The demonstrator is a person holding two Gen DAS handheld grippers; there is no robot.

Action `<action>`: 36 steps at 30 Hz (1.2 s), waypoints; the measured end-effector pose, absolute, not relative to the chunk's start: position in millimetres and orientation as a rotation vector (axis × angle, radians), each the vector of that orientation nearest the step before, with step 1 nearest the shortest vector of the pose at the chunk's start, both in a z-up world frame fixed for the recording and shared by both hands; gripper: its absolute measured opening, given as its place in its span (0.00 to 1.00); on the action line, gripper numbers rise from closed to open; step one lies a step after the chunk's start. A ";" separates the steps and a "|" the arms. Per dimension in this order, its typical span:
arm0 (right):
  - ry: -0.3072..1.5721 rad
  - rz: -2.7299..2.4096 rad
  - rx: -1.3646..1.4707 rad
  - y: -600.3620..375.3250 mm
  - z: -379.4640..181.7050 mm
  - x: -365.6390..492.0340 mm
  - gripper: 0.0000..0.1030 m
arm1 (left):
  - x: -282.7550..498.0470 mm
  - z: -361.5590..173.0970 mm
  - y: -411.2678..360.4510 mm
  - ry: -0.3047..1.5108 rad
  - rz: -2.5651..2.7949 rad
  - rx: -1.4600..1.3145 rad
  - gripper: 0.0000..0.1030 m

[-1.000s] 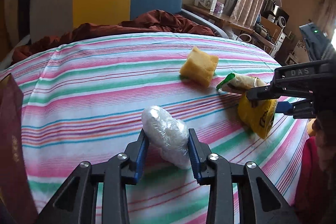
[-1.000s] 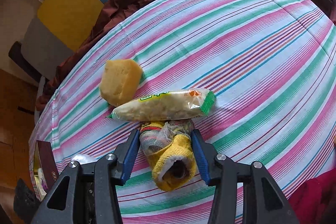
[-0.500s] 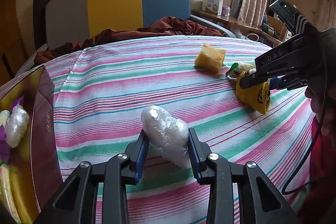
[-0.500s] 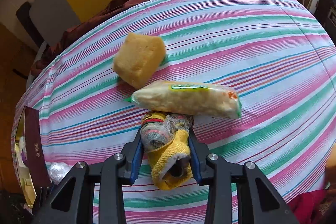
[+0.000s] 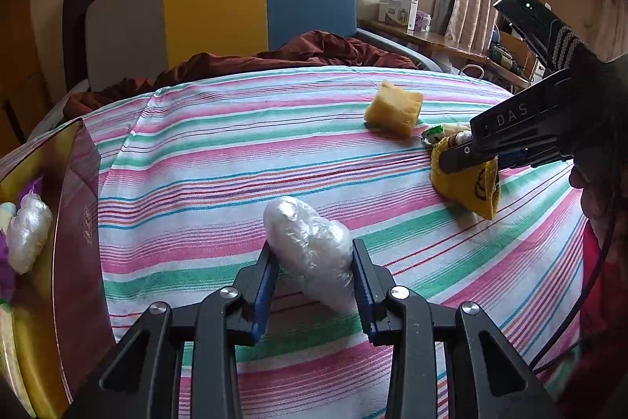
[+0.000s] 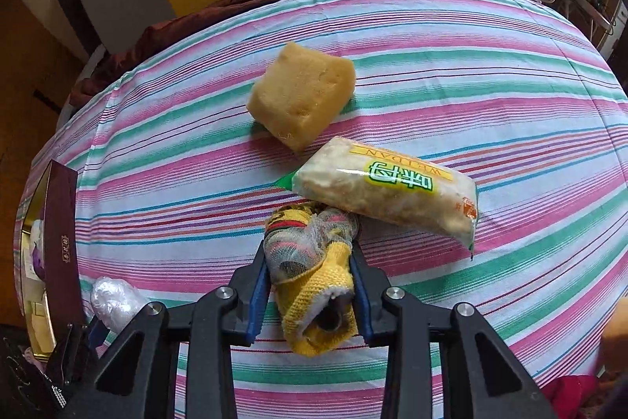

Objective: Organize objects
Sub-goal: 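Carry plastic bag into gold tray, open left tool while right tool holds sock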

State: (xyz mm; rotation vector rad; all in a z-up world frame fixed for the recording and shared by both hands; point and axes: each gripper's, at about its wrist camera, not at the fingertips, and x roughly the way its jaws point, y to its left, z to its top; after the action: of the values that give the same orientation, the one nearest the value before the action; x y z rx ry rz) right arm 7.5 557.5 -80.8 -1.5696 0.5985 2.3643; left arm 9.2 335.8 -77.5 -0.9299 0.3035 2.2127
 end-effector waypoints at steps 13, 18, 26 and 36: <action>0.568 2.364 -1.570 557.0 -83.7 6.3 0.33 | 13.3 -73.4 336.1 0.340 2.226 -0.910 0.35; 0.545 2.377 -1.568 555.1 -83.5 5.4 0.33 | 23.2 -56.6 328.1 0.331 2.225 -0.882 0.34; 0.469 2.527 -1.632 527.2 -79.5 1.7 0.32 | 36.2 -20.7 300.5 0.309 2.263 -0.809 0.34; 0.388 2.520 -1.660 523.5 -84.4 0.0 0.32 | 20.1 -4.4 240.6 0.216 2.326 -0.867 0.34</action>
State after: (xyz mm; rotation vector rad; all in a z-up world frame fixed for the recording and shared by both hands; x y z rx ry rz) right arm 0.0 523.5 -84.4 -1.6602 0.3881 2.5198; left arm 20.1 240.6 -4.4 -0.8669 0.2159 2.3259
